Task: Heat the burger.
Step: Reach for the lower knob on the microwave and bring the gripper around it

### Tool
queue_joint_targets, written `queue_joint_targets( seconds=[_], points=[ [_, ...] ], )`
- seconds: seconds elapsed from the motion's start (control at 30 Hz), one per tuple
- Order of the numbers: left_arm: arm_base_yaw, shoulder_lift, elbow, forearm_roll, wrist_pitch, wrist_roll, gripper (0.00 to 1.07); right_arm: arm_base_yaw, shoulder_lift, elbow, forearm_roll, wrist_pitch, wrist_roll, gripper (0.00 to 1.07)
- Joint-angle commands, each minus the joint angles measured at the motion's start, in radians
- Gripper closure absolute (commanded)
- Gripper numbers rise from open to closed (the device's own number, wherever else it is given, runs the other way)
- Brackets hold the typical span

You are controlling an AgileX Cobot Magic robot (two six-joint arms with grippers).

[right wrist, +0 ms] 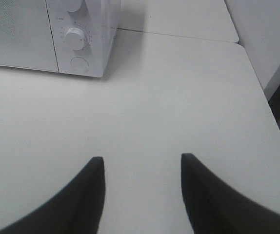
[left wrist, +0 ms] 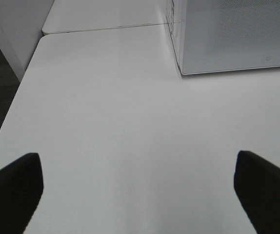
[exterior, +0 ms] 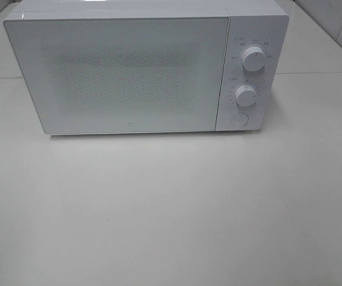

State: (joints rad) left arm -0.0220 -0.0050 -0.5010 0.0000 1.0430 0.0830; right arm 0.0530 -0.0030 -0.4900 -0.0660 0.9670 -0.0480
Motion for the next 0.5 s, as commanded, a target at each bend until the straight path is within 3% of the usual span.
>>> queue_joint_targets(
  seconds=[0.03, 0.17, 0.23, 0.27, 0.3, 0.5],
  points=[
    [-0.002, -0.025, 0.002, -0.012, -0.009, -0.007, 0.05, -0.003, -0.028, 0.000, 0.004, -0.007, -0.006, 0.52],
    [-0.002, -0.025, 0.002, -0.012, -0.009, -0.007, 0.06, -0.003, -0.028, -0.008, 0.001, -0.018, -0.005, 0.41],
    [-0.002, -0.025, 0.002, -0.012, -0.009, -0.007, 0.06, -0.004, -0.028, -0.026, -0.002, -0.067, -0.007, 0.29],
    [-0.002, -0.025, 0.002, -0.012, -0.009, -0.007, 0.06, -0.004, -0.028, -0.026, -0.002, -0.067, -0.007, 0.29],
    [-0.002, -0.025, 0.002, -0.012, -0.009, -0.007, 0.06, -0.004, -0.028, -0.030, -0.020, -0.156, -0.005, 0.23],
    [-0.002, -0.025, 0.002, -0.012, -0.009, -0.007, 0.06, -0.004, 0.055, -0.029, -0.049, -0.434, 0.007, 0.19]
  ],
)
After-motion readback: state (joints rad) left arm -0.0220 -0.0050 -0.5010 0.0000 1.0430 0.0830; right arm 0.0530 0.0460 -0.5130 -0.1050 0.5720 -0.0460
